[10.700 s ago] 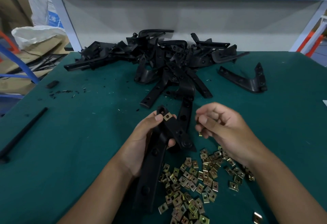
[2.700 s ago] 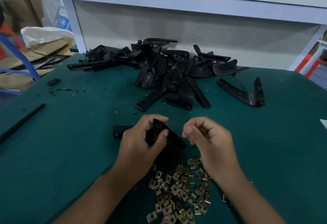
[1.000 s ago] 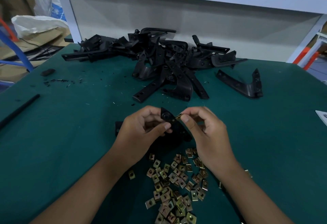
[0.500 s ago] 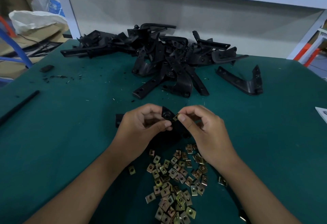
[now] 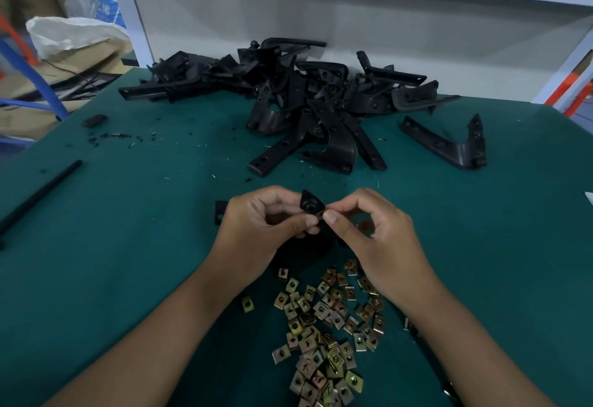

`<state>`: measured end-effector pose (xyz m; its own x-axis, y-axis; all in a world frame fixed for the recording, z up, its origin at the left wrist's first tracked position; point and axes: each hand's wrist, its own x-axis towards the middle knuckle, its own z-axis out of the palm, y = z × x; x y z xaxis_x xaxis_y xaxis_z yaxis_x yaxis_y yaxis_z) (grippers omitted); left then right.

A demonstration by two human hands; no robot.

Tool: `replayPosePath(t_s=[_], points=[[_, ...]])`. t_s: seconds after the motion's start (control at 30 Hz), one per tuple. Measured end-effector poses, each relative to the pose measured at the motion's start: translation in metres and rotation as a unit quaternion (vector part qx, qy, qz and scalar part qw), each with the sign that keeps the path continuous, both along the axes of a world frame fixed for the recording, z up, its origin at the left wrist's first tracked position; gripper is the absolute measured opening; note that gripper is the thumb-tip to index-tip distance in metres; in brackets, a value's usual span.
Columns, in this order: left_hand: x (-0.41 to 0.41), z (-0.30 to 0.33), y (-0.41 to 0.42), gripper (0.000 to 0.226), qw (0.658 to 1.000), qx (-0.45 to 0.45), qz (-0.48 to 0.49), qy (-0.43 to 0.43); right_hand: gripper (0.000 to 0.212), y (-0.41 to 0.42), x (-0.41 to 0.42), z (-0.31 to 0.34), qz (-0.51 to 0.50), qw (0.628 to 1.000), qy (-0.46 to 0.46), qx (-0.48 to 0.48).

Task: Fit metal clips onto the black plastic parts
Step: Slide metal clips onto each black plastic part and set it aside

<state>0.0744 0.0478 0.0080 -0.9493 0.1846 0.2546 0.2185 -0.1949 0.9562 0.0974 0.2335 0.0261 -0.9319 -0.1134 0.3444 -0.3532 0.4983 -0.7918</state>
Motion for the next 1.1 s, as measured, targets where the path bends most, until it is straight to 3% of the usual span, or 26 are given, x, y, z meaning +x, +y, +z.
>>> replayPosePath(t_s=[0.13, 0.27, 0.4, 0.57, 0.77, 0.97, 1.1], points=[[-0.002, -0.002, 0.001, 0.025, 0.997, -0.036, 0.053, 0.040, 0.016, 0.014, -0.004, 0.001, 0.025, 0.996, -0.051, 0.071], [-0.001, -0.006, -0.001, 0.013, 0.992, -0.055, 0.099, 0.058, 0.038, 0.029, -0.006, -0.001, 0.068, 0.970, -0.125, 0.199], [-0.005, -0.006, -0.002, 0.017, 0.994, -0.025, 0.108, 0.026, 0.034, 0.035, -0.007, -0.001, 0.156, 0.939, -0.172, 0.253], [-0.005, -0.006, -0.003, 0.028, 0.990, -0.086, 0.114, 0.025, 0.017, 0.032, -0.006, -0.002, 0.166, 0.947, -0.167, 0.220], [-0.004, -0.006, -0.003, 0.027, 0.982, -0.125, 0.124, 0.073, 0.014, 0.030, -0.006, 0.005, 0.142, 0.971, -0.189, 0.046], [-0.002, -0.006, -0.001, 0.025, 0.986, -0.124, 0.075, 0.078, 0.024, 0.023, -0.005, 0.001, 0.084, 0.984, -0.155, 0.011], [-0.001, -0.006, -0.001, 0.041, 0.989, -0.126, 0.036, 0.066, 0.019, 0.018, -0.005, -0.003, 0.082, 0.987, -0.137, 0.009]])
